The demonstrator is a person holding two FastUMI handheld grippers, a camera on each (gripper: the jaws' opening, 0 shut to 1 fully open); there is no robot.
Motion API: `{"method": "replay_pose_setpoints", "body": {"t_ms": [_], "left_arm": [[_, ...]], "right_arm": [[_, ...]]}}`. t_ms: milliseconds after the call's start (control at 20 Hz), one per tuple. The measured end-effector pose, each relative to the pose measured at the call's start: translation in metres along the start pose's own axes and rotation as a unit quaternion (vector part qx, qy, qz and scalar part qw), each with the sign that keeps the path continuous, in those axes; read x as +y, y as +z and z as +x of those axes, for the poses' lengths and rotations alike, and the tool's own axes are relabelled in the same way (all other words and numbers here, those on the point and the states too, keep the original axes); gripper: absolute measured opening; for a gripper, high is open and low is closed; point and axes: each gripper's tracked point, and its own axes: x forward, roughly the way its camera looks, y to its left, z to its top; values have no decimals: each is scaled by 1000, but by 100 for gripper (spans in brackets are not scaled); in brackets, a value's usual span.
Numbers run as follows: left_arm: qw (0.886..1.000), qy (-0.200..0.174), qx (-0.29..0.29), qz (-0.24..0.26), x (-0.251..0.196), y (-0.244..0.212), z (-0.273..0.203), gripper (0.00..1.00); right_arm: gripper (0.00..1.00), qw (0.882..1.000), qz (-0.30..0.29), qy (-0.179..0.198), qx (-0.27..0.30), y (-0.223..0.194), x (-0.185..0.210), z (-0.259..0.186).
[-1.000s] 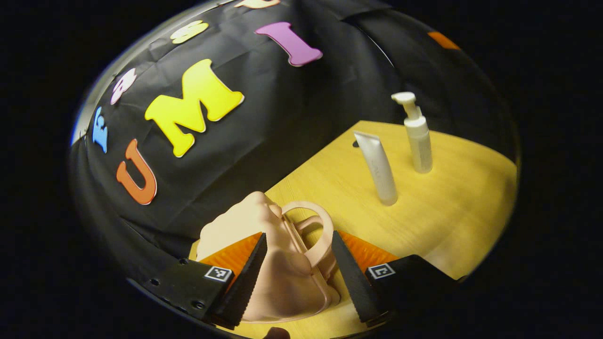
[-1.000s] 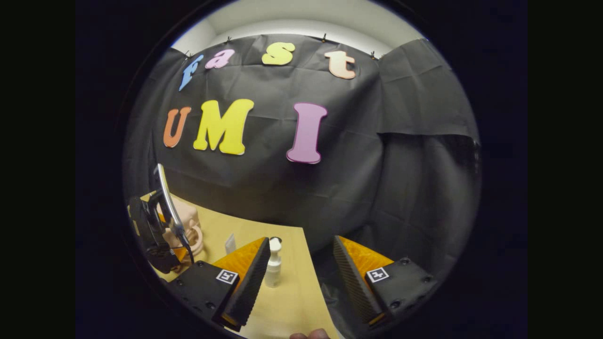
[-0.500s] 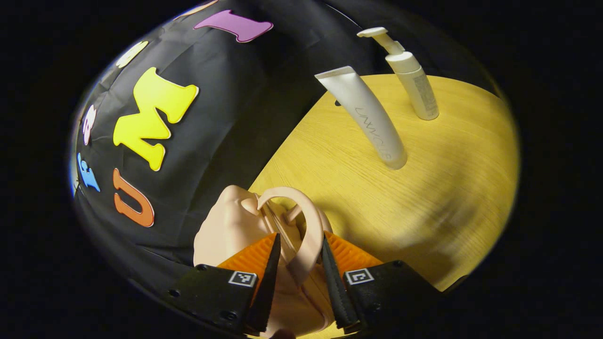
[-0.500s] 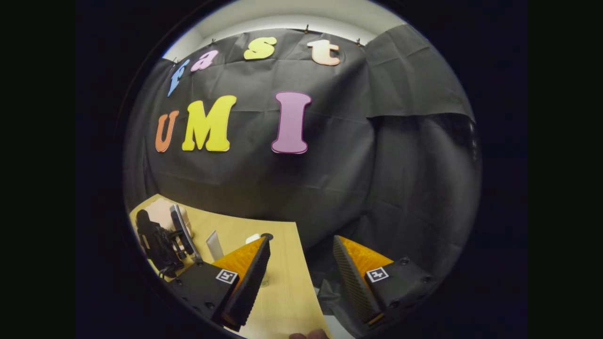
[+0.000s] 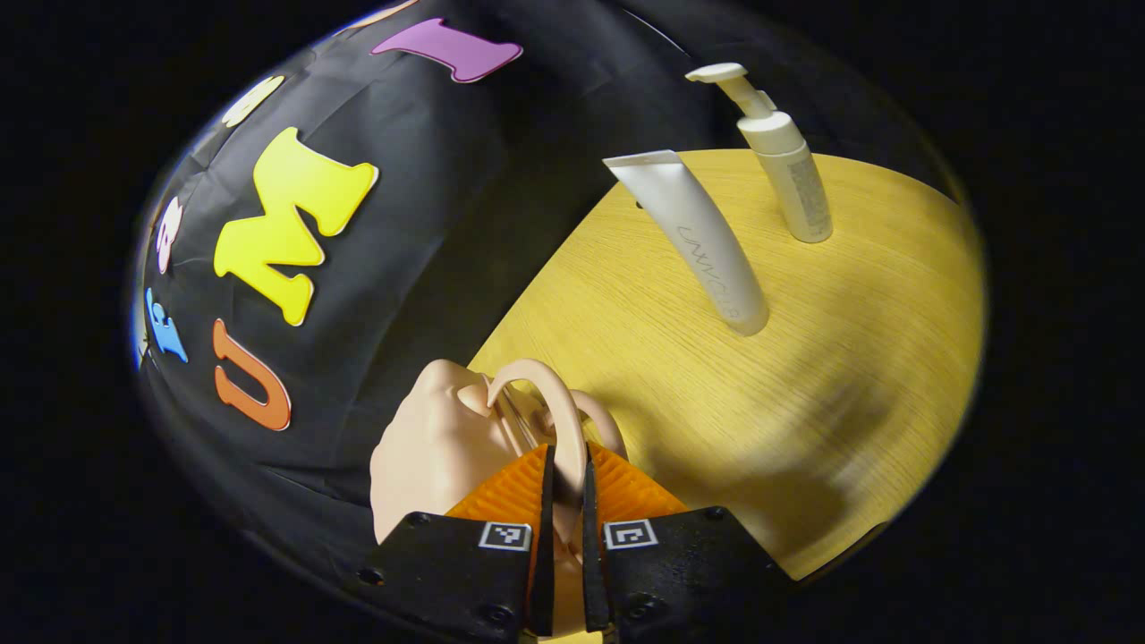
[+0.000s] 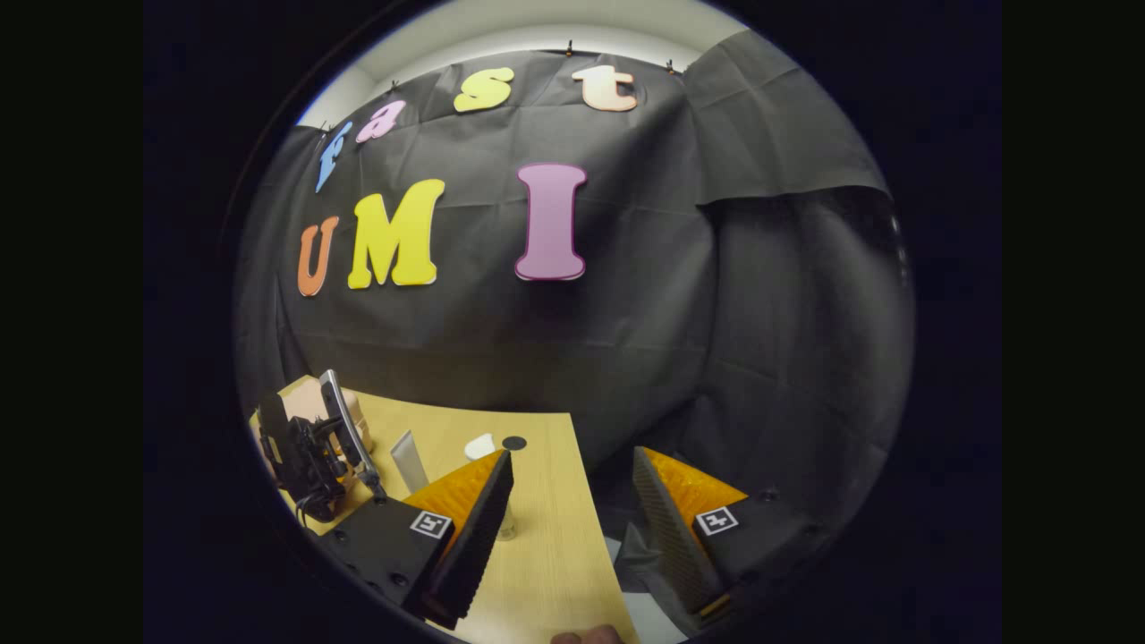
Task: First open the suitcase, pack the skin care products into it, and then close the suitcase.
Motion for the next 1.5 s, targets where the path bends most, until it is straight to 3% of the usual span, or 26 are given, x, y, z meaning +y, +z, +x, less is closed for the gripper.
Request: {"method": "replay_pose_setpoints", "body": {"t_ms": [300, 550, 750, 1050, 1300, 1500], "left_arm": [[993, 30, -66, -98, 63, 17, -44, 5], [973, 97, -141, -154, 175, -2, -89, 3], [958, 159, -167, -173, 259, -54, -105, 3], [933, 235, -148, -228, 362, -170, -74, 3], [907, 230, -91, -340, 378, -289, -16, 3], [866, 160, -28, -472, 348, -364, 52, 3]], "right_arm": [[80, 1000, -7, 10, -13, 10, 34, -13], [80, 999, -18, 27, -34, 37, 81, -18], [80, 997, -33, 39, -49, 56, 119, -24], [80, 994, -81, 56, -56, 68, 174, -32], [80, 990, -112, 72, -53, 69, 218, -42], [80, 988, -129, 74, -35, 57, 234, -43]]}}
